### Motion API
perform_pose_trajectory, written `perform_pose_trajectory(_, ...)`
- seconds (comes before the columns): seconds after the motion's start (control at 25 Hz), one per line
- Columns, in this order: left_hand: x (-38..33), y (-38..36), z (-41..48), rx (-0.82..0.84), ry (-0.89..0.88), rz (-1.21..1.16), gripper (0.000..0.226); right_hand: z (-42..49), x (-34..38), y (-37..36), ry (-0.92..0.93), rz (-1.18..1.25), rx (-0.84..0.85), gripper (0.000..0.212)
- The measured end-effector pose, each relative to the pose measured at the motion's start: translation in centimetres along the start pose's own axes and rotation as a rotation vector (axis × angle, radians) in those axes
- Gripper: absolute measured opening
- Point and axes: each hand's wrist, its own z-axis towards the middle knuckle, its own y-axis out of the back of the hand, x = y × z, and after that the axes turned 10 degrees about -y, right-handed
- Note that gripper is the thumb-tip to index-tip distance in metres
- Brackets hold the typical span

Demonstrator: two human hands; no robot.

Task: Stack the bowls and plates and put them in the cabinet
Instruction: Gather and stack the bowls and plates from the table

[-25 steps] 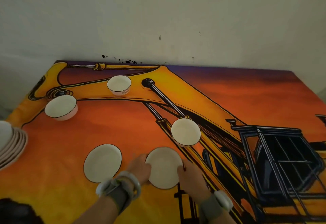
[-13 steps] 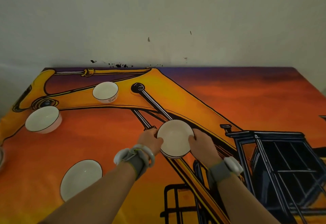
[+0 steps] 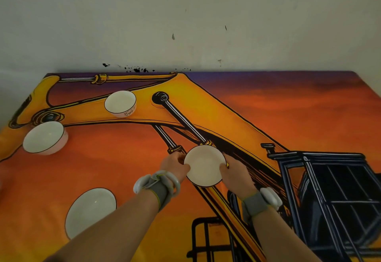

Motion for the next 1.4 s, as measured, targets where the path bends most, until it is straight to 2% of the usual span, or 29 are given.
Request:
perform_pose_trajectory(0.28, 0.9, -0.3, 0.2, 0.080, 0.010, -0.006, 0.038, 0.2, -0.1, -0.4, -0.031, -0.010, 0.016, 0.037)
perform_pose_trajectory(0.56, 1.3, -0.2, -1.5, 0.114, 0.003, 0.029, 0.036, -1.1, -1.0, -1.8, -0.109, -0.022, 0.099, 0.028)
perform_pose_trajectory(0.76, 2.1, 4.7, -4.9, 0.037, -0.041, 0.021, 0.035, -3.7, 2.0, -3.0, -0.020, -0.010, 0.098, 0.022)
perform_pose_trajectory(1.0, 7.0, 14.6, -9.8, -0.147, -0.029, -0.066, 0.034, -8.0, 9.8, -8.0, 0.244, 0.003, 0.186, 0.021)
perform_pose_trajectory(1.2, 12.8, 19.6, -12.9, -0.218, 0.076, -0.146, 0.032, -10.7, 13.9, -14.6, 0.272, -0.040, 0.262, 0.024)
perform_pose_trajectory(1.4, 16.9, 20.2, -13.4, -0.224, 0.147, -0.226, 0.030, -11.3, 14.6, -18.3, 0.240, -0.096, 0.280, 0.026)
